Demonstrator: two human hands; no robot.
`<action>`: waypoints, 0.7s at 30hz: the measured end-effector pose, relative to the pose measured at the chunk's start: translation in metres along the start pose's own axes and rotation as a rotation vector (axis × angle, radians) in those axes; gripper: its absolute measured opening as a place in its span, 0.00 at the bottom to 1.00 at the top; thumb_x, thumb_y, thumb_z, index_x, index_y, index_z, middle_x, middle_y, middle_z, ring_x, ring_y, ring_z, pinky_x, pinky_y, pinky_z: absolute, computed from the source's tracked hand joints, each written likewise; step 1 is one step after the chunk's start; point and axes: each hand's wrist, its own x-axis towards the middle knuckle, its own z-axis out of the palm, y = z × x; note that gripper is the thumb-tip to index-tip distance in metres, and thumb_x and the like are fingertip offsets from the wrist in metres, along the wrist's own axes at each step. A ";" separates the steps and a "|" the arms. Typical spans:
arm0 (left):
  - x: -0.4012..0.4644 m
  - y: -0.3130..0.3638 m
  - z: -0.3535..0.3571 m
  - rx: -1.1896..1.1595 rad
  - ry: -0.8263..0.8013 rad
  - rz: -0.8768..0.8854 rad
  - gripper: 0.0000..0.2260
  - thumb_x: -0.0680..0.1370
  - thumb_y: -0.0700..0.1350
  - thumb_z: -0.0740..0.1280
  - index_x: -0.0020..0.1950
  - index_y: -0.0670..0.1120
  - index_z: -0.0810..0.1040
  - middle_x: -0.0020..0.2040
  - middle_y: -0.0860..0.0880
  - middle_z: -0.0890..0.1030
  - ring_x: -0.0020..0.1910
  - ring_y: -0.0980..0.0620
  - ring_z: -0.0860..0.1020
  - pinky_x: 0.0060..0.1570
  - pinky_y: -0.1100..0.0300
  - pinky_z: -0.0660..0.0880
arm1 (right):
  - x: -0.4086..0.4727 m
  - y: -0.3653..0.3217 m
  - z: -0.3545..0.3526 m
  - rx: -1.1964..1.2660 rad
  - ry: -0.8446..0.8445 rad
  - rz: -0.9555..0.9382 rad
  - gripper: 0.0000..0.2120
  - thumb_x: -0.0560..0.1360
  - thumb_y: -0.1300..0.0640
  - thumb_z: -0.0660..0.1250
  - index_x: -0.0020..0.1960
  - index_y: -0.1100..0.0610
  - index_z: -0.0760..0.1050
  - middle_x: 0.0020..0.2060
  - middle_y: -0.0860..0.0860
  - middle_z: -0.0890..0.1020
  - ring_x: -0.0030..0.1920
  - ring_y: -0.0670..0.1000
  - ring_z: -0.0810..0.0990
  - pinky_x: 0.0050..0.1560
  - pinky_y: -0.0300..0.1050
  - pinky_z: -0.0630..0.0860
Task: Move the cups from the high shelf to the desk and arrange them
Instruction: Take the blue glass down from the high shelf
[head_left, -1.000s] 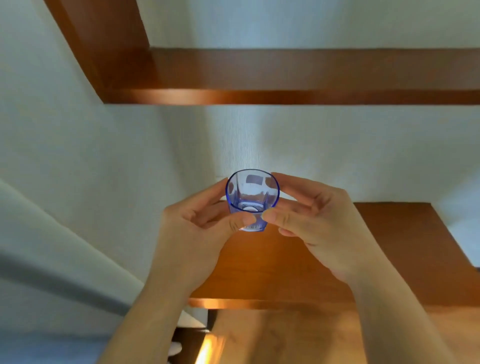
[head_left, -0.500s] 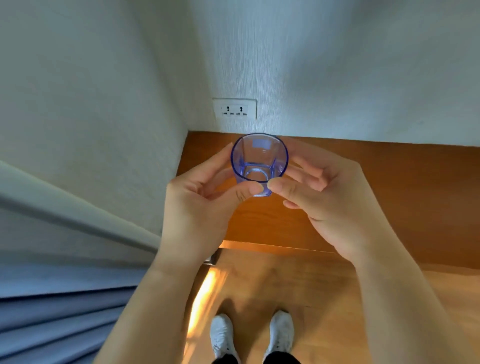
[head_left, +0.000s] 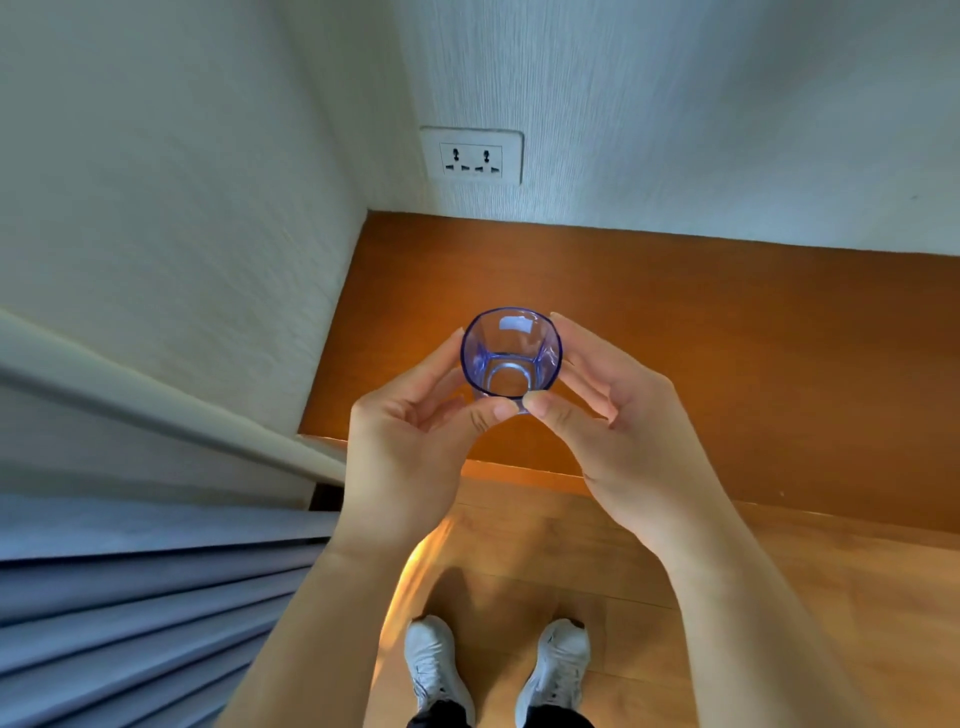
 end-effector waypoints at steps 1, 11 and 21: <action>0.000 -0.004 0.000 0.007 -0.001 -0.005 0.24 0.72 0.46 0.77 0.68 0.55 0.79 0.61 0.57 0.86 0.63 0.55 0.83 0.59 0.65 0.79 | 0.001 0.005 0.002 -0.002 0.006 0.003 0.26 0.79 0.52 0.70 0.75 0.40 0.71 0.61 0.24 0.74 0.65 0.25 0.70 0.53 0.18 0.66; 0.017 -0.051 -0.001 0.042 0.000 -0.054 0.24 0.72 0.49 0.77 0.67 0.59 0.79 0.61 0.59 0.86 0.64 0.56 0.82 0.64 0.59 0.78 | 0.027 0.046 0.019 -0.015 0.024 0.043 0.28 0.80 0.53 0.70 0.77 0.42 0.67 0.63 0.26 0.73 0.64 0.24 0.69 0.50 0.17 0.65; 0.031 -0.073 -0.013 0.065 -0.010 -0.086 0.24 0.70 0.52 0.76 0.65 0.61 0.79 0.58 0.66 0.85 0.62 0.63 0.82 0.56 0.70 0.77 | 0.047 0.056 0.037 -0.047 0.008 0.042 0.28 0.81 0.53 0.68 0.79 0.47 0.66 0.71 0.37 0.75 0.71 0.35 0.70 0.51 0.17 0.66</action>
